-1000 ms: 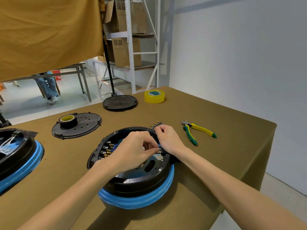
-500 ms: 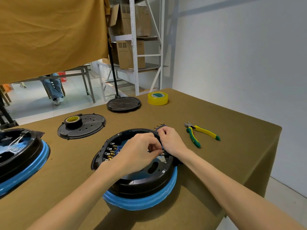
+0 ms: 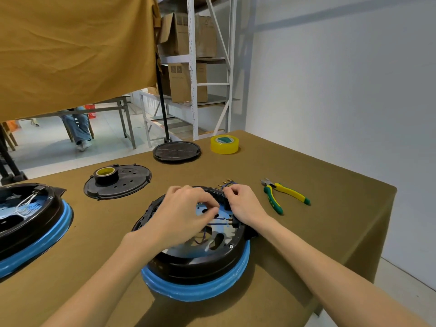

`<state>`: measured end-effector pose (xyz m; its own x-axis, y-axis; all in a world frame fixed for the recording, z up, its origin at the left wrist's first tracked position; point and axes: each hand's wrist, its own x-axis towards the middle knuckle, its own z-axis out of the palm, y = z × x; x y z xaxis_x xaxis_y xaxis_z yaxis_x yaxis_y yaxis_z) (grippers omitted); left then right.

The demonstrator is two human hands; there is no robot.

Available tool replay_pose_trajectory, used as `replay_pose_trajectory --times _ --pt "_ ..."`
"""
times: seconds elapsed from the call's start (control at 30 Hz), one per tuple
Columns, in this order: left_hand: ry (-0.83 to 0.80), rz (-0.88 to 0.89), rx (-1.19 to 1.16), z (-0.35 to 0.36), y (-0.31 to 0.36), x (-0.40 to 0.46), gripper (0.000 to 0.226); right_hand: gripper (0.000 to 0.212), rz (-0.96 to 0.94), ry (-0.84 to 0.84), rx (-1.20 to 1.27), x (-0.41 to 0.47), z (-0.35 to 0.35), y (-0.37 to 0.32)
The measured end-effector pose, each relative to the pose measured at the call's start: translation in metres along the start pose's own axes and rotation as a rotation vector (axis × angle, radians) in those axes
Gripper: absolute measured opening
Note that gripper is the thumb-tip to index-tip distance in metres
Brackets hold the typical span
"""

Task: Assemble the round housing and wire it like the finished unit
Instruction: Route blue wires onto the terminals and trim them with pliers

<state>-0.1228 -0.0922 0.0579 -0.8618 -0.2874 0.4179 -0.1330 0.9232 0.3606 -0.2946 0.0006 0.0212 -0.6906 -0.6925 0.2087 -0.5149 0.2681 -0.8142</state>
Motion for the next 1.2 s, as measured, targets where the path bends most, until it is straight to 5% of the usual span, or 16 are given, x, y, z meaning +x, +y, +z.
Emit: replay_pose_trajectory --times 0.2,0.3,0.4,0.57,0.83,1.2 --pt "0.130 -0.312 -0.124 -0.019 -0.052 -0.028 0.020 0.043 0.108 -0.039 0.089 0.005 0.000 0.003" --pt "0.125 -0.379 -0.282 -0.015 -0.064 -0.035 0.027 0.038 0.212 0.091 0.194 0.023 -0.007 0.008" --pt "0.114 -0.391 -0.370 -0.014 -0.067 -0.037 0.036 0.025 0.154 0.167 -0.022 0.042 -0.020 0.025" --pt "0.040 -0.422 -0.286 -0.016 -0.077 -0.035 0.047 0.022 0.037 -0.128 -0.486 0.058 -0.031 0.050" --pt "0.145 -0.466 -0.360 -0.011 -0.076 -0.038 0.044 0.007 0.040 -0.161 -0.469 0.066 -0.037 0.049" --pt "0.173 -0.467 -0.369 -0.009 -0.076 -0.038 0.044 0.005 0.307 0.006 0.345 0.061 -0.058 0.026"
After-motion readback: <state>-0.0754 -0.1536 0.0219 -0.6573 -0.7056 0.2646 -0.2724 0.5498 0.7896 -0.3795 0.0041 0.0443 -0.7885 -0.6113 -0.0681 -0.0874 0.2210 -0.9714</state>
